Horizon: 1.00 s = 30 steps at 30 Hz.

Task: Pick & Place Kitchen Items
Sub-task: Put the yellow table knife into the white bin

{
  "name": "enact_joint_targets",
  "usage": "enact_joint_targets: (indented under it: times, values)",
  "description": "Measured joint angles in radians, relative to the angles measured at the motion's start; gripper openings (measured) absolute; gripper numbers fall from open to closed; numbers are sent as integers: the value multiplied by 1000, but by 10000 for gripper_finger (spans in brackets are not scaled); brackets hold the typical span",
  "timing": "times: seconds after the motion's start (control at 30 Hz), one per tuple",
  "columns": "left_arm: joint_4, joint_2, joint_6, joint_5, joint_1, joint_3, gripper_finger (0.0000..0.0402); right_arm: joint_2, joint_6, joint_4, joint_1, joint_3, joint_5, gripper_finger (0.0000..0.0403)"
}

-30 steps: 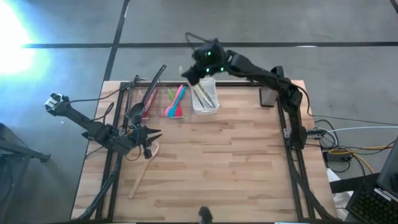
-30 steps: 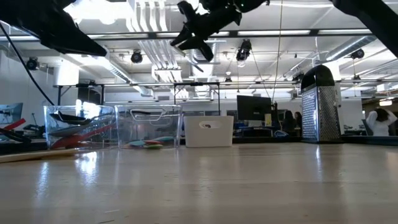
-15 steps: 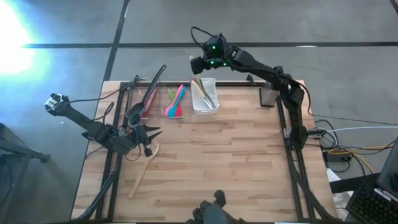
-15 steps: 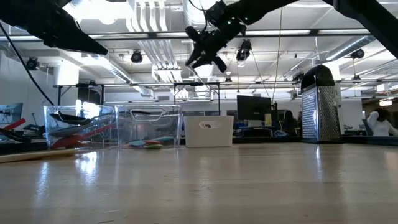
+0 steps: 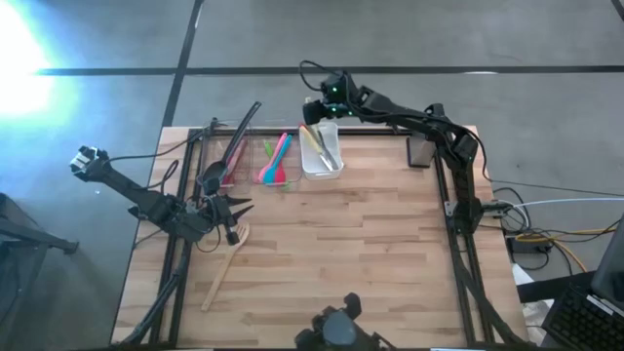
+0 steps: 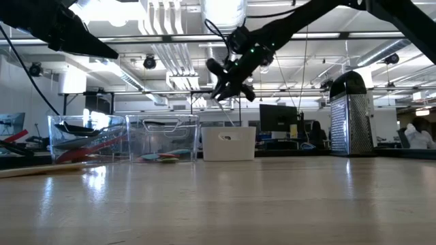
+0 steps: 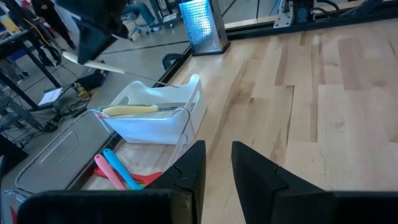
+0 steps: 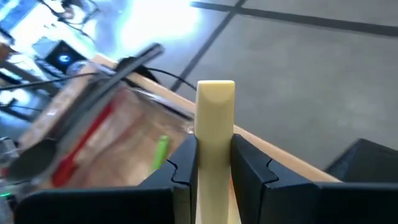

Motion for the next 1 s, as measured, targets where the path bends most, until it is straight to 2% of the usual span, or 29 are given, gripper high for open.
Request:
enact_joint_targets:
  times: [0.17, 0.43, 0.67, 1.0]
  values:
    - [2, 0, 14, -3, 0, 0, 81, 0, -74, 10, 1, -40, 54, 52]
    - [20, 0, 19, -6, 5, 0, 81, 0, -120, 101, 11, -99, 62, 52]
    - [27, 0, 28, -5, 7, 0, 81, 1, -145, 114, 29, -134, 79, 52]
    - [36, 0, 44, -5, 8, 0, 81, 83, -153, 102, 42, -113, 71, 52]
